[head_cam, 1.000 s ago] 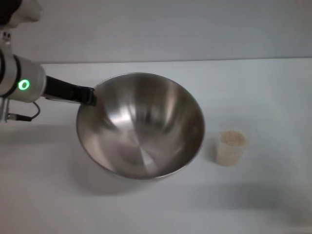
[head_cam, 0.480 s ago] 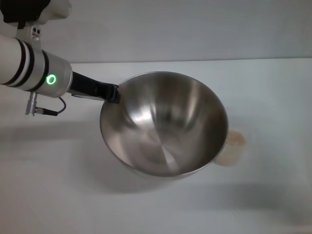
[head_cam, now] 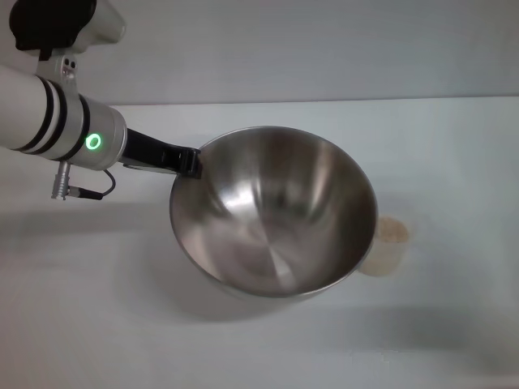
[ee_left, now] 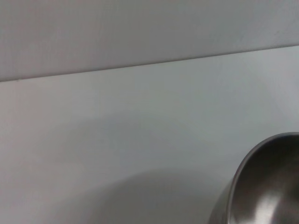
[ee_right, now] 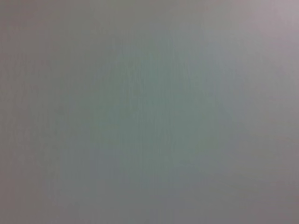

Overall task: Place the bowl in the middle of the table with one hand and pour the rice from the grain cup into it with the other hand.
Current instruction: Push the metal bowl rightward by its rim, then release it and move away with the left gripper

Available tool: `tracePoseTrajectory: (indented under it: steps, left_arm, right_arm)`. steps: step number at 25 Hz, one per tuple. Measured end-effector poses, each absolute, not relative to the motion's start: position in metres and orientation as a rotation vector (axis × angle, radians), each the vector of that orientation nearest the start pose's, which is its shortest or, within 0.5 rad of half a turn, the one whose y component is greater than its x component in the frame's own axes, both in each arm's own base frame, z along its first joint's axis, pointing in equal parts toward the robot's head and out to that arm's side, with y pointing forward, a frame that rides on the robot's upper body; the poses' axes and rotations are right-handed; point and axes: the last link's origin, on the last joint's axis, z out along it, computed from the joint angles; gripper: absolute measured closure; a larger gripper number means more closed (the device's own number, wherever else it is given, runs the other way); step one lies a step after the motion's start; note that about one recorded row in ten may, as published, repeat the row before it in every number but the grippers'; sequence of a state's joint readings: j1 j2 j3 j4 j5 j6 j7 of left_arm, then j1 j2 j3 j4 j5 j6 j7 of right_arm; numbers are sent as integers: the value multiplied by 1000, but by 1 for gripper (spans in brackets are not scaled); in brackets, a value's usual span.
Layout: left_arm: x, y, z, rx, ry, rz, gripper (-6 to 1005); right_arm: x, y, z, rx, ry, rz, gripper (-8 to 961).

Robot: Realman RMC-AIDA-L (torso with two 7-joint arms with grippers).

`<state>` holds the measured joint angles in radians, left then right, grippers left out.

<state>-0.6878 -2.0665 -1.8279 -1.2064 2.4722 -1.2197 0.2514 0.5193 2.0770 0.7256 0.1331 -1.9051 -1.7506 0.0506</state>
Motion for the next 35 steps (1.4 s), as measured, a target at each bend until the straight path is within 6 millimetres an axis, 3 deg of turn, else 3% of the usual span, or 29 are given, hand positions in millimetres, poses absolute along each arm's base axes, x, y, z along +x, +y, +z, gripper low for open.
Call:
tracePoseTrajectory:
  steps: [35]
  left_arm:
    - [-171,416,-9,-2274,-1256,-13,955]
  right_arm:
    - [271,321,62,-1154,65,1038,428]
